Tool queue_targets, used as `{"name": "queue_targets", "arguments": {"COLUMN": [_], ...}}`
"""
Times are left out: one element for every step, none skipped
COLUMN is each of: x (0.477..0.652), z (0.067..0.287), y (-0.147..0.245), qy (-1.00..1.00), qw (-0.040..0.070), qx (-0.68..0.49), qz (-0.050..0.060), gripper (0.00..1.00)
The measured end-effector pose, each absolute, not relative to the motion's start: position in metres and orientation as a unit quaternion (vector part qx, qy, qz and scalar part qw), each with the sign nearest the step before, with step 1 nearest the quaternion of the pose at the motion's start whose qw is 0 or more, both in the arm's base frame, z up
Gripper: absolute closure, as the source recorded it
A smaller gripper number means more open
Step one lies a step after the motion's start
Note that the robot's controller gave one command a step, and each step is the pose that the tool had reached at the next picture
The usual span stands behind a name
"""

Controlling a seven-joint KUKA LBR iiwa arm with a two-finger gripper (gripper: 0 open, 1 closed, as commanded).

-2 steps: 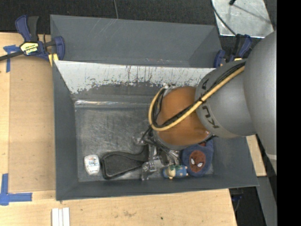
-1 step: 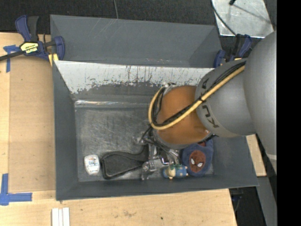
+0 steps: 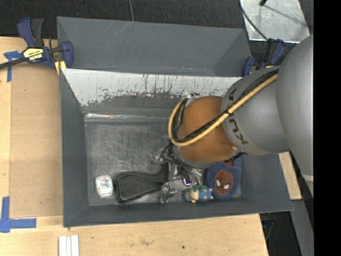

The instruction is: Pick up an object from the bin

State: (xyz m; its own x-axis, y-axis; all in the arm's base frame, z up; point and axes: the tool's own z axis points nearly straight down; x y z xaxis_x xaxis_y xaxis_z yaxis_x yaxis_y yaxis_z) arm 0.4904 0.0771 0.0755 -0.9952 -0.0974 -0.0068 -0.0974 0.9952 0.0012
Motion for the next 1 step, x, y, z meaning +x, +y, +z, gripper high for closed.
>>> {"name": "queue_targets", "arguments": {"x": [0.4916], "z": [0.076], "y": [0.0769], "qy": [0.999], "qw": [0.004], "qx": [-0.048], "qz": [0.001], "gripper": [0.0]}}
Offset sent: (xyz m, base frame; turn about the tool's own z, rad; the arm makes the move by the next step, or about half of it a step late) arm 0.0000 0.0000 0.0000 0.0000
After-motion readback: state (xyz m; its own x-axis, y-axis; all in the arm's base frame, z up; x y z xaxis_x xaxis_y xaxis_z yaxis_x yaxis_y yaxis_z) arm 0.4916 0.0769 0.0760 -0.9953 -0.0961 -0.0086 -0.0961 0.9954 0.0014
